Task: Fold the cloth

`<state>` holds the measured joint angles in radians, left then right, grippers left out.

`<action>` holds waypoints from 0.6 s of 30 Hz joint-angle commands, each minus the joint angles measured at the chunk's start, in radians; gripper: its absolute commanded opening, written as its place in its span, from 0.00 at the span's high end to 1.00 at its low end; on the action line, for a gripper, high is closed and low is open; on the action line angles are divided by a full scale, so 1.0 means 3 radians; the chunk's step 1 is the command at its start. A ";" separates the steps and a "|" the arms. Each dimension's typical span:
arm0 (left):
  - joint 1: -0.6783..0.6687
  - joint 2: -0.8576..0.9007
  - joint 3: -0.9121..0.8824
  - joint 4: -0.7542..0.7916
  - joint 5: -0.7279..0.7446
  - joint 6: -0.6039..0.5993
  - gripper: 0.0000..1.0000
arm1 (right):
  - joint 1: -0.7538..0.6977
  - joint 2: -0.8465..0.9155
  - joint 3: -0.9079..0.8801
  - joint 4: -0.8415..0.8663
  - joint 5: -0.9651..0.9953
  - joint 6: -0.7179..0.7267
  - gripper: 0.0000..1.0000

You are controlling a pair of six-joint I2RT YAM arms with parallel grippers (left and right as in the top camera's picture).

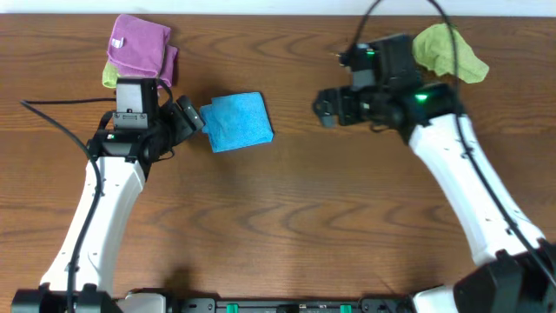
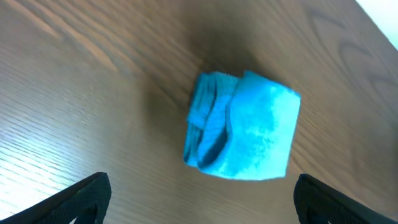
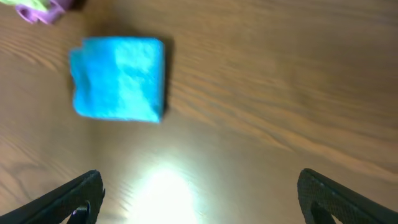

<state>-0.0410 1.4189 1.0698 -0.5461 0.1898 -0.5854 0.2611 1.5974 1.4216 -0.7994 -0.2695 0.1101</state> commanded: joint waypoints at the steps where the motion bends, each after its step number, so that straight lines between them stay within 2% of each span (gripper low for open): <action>1: 0.0010 0.0189 -0.0067 -0.0005 0.0280 -0.0122 0.05 | -0.0231 -0.0329 -0.0364 0.0015 -0.0202 -0.0299 0.01; 9: 0.0005 0.0675 -0.0067 0.0108 0.0760 -0.0361 0.05 | -0.0417 -0.1864 -0.1731 0.0221 -0.0022 -0.0253 0.01; 14: 0.0004 0.0983 -0.0067 0.0178 0.1033 -0.0421 0.05 | -0.0417 -0.2968 -0.2611 0.0192 0.0006 0.0320 0.01; 18: 0.0004 0.1122 -0.0067 0.0183 0.1102 -0.0431 0.05 | -0.0417 -0.3602 -0.2964 0.0056 0.0078 0.0694 0.01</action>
<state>-0.0410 1.7344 1.0615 -0.4892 0.4915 -0.7033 0.1413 0.5819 0.5648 -0.7769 -0.2653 0.2218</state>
